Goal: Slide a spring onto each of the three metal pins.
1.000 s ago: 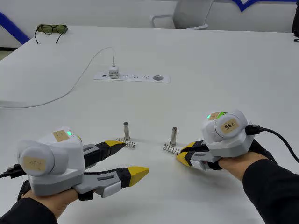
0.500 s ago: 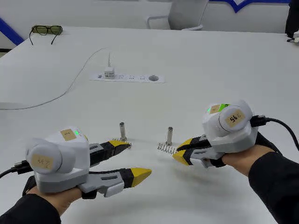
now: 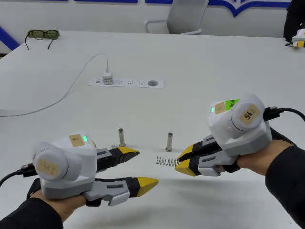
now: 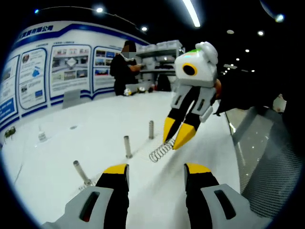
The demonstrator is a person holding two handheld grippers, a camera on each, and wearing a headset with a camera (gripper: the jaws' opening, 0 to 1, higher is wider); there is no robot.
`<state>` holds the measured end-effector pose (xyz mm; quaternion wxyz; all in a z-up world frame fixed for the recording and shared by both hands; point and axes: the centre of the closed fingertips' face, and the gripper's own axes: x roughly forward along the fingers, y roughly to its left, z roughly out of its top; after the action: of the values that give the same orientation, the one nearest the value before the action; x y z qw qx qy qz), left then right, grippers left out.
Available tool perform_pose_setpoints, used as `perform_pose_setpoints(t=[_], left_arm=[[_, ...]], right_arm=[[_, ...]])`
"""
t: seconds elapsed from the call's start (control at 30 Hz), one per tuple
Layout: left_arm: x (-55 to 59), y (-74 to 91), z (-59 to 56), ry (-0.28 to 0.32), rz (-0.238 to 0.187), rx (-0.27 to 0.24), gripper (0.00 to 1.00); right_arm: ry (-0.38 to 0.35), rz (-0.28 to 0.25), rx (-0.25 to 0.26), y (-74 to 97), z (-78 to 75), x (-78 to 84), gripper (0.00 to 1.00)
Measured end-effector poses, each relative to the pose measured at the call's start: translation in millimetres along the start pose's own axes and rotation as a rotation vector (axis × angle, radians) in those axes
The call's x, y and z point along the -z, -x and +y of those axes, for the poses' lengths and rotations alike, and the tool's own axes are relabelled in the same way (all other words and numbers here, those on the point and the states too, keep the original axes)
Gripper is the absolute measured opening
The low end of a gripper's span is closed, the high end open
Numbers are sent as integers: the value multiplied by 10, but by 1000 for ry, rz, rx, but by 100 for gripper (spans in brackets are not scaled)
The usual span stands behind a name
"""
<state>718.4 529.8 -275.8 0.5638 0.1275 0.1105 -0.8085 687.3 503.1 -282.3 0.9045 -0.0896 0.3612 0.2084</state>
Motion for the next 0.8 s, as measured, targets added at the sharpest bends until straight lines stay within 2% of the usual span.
perform_pose_setpoints(t=[0.3, 0.47, 0.6, 0.8], left_arm=[[-58, -16, -183, -38, -14, 73, 41], [-85, -32, -303, -60, -18, 118, 34], [-97, -45, -346, -78, -19, 134, 30], [-76, -64, -378, -112, -11, 145, 19]], right_arm=[[62, 15, -86, 65, 179, -28, 11], [82, 18, -114, 98, 229, -33, 11], [99, 27, -136, 116, 279, -28, 11], [111, 34, -151, 129, 321, -34, 11]])
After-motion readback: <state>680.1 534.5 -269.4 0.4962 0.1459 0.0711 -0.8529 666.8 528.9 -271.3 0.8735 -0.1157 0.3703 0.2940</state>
